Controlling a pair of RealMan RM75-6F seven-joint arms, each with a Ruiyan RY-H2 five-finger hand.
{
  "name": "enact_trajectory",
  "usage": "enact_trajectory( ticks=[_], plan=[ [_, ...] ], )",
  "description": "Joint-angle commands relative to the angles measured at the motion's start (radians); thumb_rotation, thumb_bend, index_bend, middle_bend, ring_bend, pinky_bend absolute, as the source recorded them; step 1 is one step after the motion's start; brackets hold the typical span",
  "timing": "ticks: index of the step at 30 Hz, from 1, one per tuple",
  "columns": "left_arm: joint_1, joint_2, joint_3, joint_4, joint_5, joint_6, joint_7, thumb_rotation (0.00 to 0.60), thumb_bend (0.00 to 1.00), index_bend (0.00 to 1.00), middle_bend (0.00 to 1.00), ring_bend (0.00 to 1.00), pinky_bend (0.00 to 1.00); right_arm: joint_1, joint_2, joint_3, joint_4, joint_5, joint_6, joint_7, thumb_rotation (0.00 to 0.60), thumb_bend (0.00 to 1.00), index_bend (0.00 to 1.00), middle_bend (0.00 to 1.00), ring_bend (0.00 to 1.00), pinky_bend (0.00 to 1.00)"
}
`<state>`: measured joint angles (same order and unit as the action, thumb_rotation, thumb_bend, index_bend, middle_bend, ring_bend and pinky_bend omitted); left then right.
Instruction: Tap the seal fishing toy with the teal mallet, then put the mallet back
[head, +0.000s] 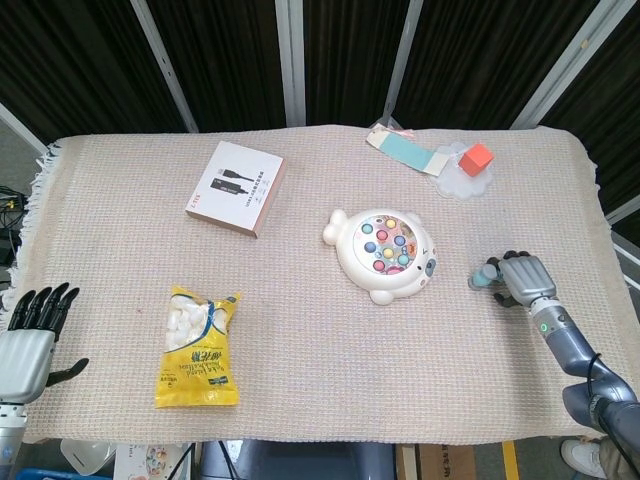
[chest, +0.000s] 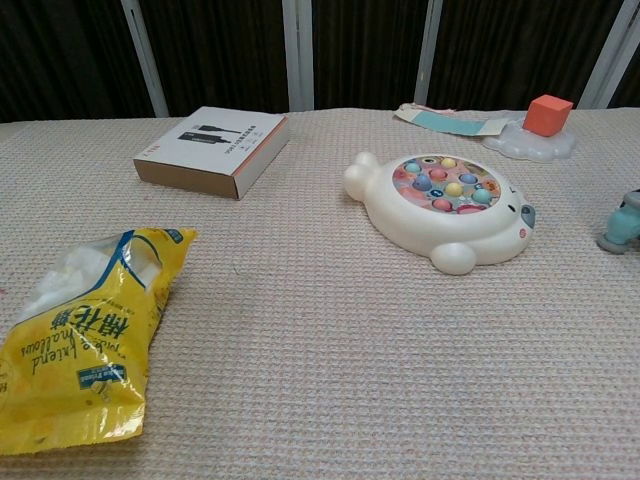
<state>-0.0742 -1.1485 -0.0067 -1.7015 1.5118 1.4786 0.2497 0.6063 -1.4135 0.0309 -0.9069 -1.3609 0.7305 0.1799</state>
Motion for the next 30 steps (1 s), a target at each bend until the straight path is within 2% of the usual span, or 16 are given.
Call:
enact_trajectory(
  ticks=[1,4,12,19,21,24,27,30],
  plan=[
    [-0.001,-0.001,0.000,0.001,0.000,-0.001,-0.001,0.600,0.13,0.00,0.00,0.00,0.00,0.001,0.005,0.008,-0.013,0.011,-0.006,-0.019,0.600,0.34,0.33,0.40,0.21,0.22],
    [-0.002,-0.002,-0.001,0.002,0.000,-0.002,-0.002,0.600,0.13,0.00,0.00,0.00,0.00,0.004,0.014,0.015,-0.030,0.019,-0.008,-0.037,0.600,0.34,0.31,0.39,0.21,0.21],
    [-0.001,-0.004,0.000,0.007,-0.002,-0.002,-0.006,0.600,0.13,0.00,0.00,0.00,0.00,0.007,0.041,0.030,-0.078,0.047,-0.015,-0.086,0.600,0.34,0.16,0.35,0.18,0.17],
    [-0.001,-0.004,0.000,0.010,0.001,-0.001,-0.010,0.600,0.13,0.00,0.00,0.00,0.00,-0.001,0.056,0.035,-0.110,0.060,-0.003,-0.114,0.600,0.34,0.11,0.31,0.16,0.14],
    [-0.001,-0.004,0.000,0.011,0.001,0.000,-0.012,0.600,0.13,0.00,0.00,0.00,0.00,-0.002,0.063,0.034,-0.119,0.065,-0.006,-0.126,0.600,0.34,0.03,0.25,0.11,0.10],
    [0.000,-0.004,0.000,0.014,0.003,0.003,-0.017,0.600,0.13,0.00,0.00,0.00,0.00,-0.001,0.079,0.032,-0.144,0.075,-0.017,-0.150,0.600,0.34,0.00,0.14,0.02,0.02],
    [0.003,-0.005,-0.001,0.018,0.005,0.011,-0.024,0.600,0.13,0.00,0.00,0.00,0.00,-0.011,0.108,0.039,-0.196,0.084,0.005,-0.162,0.600,0.34,0.00,0.06,0.00,0.00],
    [0.007,-0.007,-0.004,0.024,0.003,0.019,-0.033,0.600,0.13,0.00,0.00,0.00,0.00,-0.051,0.160,0.055,-0.294,0.076,0.101,-0.142,0.600,0.34,0.00,0.04,0.00,0.00]
  ],
)
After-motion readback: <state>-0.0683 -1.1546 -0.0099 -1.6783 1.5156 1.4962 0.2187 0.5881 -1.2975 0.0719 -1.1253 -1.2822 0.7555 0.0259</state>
